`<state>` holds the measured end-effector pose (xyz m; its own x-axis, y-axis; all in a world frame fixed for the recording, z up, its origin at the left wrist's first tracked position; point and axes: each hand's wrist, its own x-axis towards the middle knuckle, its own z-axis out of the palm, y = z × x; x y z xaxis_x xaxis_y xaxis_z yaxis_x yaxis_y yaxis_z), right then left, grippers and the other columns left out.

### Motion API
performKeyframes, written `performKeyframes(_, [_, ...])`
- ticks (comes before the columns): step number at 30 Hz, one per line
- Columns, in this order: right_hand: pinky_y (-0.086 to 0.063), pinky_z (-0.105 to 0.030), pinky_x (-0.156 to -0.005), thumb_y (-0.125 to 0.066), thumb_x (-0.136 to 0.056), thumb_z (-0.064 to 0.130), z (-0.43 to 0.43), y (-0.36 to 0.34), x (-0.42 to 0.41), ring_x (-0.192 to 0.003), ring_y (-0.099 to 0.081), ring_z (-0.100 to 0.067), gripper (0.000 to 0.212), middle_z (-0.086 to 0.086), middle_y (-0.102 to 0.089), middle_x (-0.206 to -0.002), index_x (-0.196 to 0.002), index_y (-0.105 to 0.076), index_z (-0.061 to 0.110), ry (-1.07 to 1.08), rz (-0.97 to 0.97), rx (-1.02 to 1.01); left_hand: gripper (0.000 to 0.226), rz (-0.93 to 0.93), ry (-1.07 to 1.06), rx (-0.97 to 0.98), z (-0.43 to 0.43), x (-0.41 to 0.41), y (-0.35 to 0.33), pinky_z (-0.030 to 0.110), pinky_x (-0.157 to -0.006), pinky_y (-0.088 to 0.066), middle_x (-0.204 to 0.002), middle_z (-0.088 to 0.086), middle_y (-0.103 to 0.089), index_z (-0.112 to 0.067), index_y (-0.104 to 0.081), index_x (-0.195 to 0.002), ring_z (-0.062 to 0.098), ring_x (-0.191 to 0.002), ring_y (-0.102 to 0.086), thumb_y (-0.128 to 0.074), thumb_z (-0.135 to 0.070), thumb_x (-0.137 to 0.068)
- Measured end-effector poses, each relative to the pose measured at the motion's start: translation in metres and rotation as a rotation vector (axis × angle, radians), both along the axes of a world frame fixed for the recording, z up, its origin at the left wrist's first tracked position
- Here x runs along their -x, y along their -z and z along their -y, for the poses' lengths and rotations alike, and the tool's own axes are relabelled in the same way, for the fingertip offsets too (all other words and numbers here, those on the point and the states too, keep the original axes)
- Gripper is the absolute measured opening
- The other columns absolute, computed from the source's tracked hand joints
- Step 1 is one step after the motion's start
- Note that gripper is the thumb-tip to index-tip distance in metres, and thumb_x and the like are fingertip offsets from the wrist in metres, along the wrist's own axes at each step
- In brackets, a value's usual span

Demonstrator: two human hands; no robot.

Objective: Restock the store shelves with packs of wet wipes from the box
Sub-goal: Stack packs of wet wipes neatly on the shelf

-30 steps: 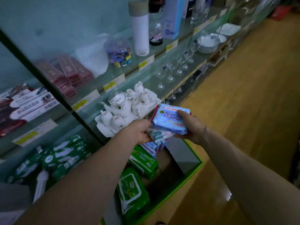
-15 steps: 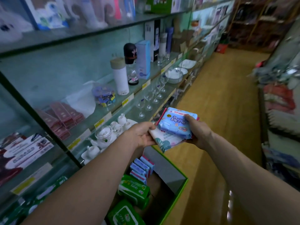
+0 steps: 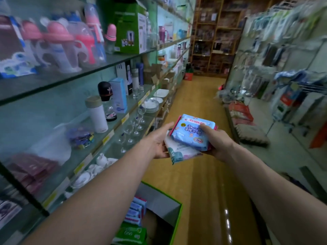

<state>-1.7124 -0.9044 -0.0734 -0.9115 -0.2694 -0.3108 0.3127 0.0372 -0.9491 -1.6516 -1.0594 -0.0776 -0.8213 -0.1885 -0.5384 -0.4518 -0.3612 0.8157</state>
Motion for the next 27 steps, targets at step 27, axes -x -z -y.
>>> performKeyframes(27, [-0.032, -0.011, -0.034, -0.052, -0.096, 0.038, -0.433, -0.077, -0.145, -0.031, -0.048, -0.009, 0.025, -0.001, -0.056, -0.045, -0.085, -0.055, 0.016, 0.56, 0.012, -0.219, 0.029, -0.208, 0.84, 0.144, -0.429, -0.01, -0.077, 0.026, -0.049, -0.054, -0.063, 0.009, -0.069, -0.009, -0.062, -0.089, 0.02, -0.051, -0.065, -0.058, -0.037, -0.093])
